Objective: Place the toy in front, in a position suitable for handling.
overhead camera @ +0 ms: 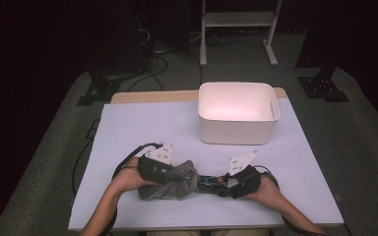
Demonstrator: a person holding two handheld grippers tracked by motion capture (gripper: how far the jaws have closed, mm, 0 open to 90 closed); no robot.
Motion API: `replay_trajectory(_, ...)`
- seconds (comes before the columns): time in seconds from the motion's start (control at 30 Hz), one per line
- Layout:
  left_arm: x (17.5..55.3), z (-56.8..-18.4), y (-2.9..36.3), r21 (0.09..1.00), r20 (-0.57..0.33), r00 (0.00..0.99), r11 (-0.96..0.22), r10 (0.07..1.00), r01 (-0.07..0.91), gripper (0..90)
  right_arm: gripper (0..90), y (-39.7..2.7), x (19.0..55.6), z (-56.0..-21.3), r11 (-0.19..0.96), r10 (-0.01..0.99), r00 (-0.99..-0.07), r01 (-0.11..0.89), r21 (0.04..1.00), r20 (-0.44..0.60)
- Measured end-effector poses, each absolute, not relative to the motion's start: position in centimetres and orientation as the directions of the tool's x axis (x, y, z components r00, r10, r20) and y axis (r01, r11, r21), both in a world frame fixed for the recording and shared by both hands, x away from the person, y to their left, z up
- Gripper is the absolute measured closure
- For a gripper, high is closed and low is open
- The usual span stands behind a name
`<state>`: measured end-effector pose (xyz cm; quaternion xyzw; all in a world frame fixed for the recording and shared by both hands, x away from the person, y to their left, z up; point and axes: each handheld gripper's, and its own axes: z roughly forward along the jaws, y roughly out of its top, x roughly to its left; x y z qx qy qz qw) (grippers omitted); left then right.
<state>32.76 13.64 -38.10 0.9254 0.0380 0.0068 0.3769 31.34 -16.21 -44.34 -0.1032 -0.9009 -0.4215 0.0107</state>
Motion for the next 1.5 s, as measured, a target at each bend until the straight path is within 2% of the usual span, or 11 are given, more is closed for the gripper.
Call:
replay_trajectory(0.27, 32.9, -37.1, 8.7, 0.697, -0.01, 0.999, -0.716, -0.04, -0.022, 77.7, 55.5, -16.0, 31.4, -44.3, 0.627, 0.176, -0.979, 0.194, 0.755, 0.105)
replay_trajectory(0.43, 33.1, -37.1, 4.2, 0.672, 0.0, 0.991, -0.734, -0.133, -0.098, 77.6, 55.5, -16.0, 31.4, -44.3, 0.628, 0.172, -0.98, 0.188, 0.756, 0.101)
replay_trajectory(0.63, 33.5, -37.5, 3.0, 0.669, -0.02, 0.99, -0.738, -0.142, -0.092, 77.7, 55.6, -16.0, 31.4, -44.4, 0.626, 0.169, -0.98, 0.187, 0.757, 0.103)
replay_trajectory(0.87, 33.6, -37.7, 3.8, 0.669, -0.017, 0.991, -0.738, -0.13, -0.085, 77.6, 55.6, -16.0, 31.5, -44.4, 0.625, 0.169, -0.98, 0.188, 0.758, 0.104)
replay_trajectory(1.2, 33.4, -38.0, 8.7, 0.685, -0.032, 0.999, -0.729, -0.04, -0.007, 77.6, 55.7, -16.0, 31.5, -44.3, 0.63, 0.165, -0.98, 0.19, 0.753, 0.109)
replay_trajectory(1.5, 33.1, -37.9, 11.4, 0.687, -0.029, 1.0, -0.726, 0.007, 0.025, 77.3, 55.5, -16.0, 31.5, -44.4, 0.631, 0.165, -0.98, 0.19, 0.752, 0.109)
